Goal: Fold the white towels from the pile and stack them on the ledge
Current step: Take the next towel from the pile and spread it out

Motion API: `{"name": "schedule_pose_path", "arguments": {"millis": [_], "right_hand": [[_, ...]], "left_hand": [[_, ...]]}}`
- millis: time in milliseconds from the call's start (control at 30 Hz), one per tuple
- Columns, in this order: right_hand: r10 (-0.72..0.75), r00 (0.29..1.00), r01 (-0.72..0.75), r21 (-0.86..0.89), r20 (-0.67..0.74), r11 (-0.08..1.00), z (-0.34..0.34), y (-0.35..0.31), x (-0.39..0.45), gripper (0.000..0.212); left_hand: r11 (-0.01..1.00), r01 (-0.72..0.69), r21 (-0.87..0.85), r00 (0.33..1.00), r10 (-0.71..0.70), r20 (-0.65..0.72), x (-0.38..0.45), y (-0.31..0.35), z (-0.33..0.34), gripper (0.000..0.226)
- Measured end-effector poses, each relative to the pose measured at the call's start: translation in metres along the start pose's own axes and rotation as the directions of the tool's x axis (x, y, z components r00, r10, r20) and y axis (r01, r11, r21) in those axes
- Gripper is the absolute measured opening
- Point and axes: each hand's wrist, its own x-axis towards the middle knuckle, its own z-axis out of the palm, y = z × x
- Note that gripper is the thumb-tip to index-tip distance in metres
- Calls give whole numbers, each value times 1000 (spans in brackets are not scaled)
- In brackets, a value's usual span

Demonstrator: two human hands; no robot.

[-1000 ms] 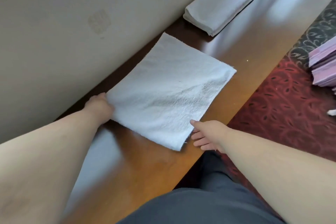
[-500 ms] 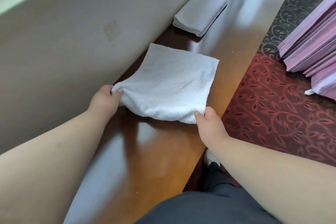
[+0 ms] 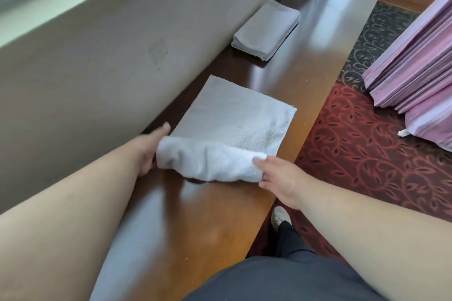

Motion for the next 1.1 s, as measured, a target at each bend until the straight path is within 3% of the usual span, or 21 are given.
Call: {"name": "schedule_pose_path", "arguments": {"millis": [33, 67, 133, 200, 233, 267, 300, 367, 400, 433, 500, 567, 600, 667, 700, 767, 867, 933, 1000, 1100], "right_hand": [[-5, 999, 14, -240, 38, 971, -3, 8, -2, 46], [8, 998, 22, -483, 59, 876, -6, 17, -2, 49], [30, 998, 34, -824, 61, 566, -7, 29, 1, 39], [-30, 1000, 14, -928, 3, 371, -3, 34, 3, 28], [-88, 996, 15, -942, -15, 334, -1, 34, 4, 29], [-143, 990, 36, -939, -14, 341, 1, 34, 5, 30], [-202, 979, 82, -911, -2, 404, 4, 32, 6, 29], [-268, 962, 130, -764, -58, 632, 7, 25, 5, 15], [-271, 954, 127, -643, -130, 755, 9, 19, 4, 22], [-245, 947, 112, -501, -209, 858, 12, 13, 2, 32], [-150, 938, 91, -196, -312, 976, 18, 3, 0, 31], [-20, 951, 46, 77, -309, 996, 24, -5, -1, 25], [37, 960, 17, 193, -276, 981, 26, -9, -2, 22], [136, 974, -54, 401, -179, 914, 30, -14, -4, 22], [177, 975, -93, 475, -135, 875, 32, -15, -6, 24], [222, 973, -159, 527, -58, 835, 34, -18, -10, 29], [222, 975, -199, 556, 28, 807, 32, -19, -11, 37], [187, 978, -204, 561, 88, 802, 28, -19, -11, 41], [162, 976, -217, 537, 148, 815, 25, -17, -11, 42], [191, 954, -274, 419, 230, 866, 22, -13, -11, 38]], "left_hand": [[984, 3, 178, 999, 3, -34, 1, -17, -5, 56], [924, 23, 382, 999, -3, -52, 2, -33, -11, 63], [666, 105, 739, 994, -61, -86, 3, -58, -20, 55], [395, 147, 907, 988, -93, -120, 3, -73, -24, 32], [330, 145, 933, 989, -72, -128, 4, -77, -25, 24], [327, 129, 936, 991, -21, -129, 4, -80, -26, 24], [405, 97, 909, 989, 60, -133, 4, -81, -26, 23], [631, -26, 775, 944, 270, -188, 1, -75, -26, 20], [711, -96, 696, 905, 354, -236, -2, -69, -27, 23], [772, -154, 616, 869, 403, -288, -5, -61, -25, 28], [864, -197, 464, 835, 396, -382, -8, -45, -20, 37], [954, -163, 250, 864, 261, -431, -10, -30, -11, 42], [990, -124, 61, 903, 138, -408, -13, -21, -7, 43], [914, -82, -397, 979, 0, -203, -16, -10, -2, 51], [847, -63, -528, 993, 1, -117, -17, -10, -1, 57], [886, -10, -463, 999, -10, -41, -24, -21, 4, 65], [999, 44, -7, 999, -44, 3, -34, -61, 17, 53], [981, 89, 175, 993, -100, 54, -39, -88, 24, 46], [933, 139, 333, 988, -152, 14, -47, -114, 30, 34], [938, 183, 294, 978, -144, -150, -51, -135, 41, 15]]}}
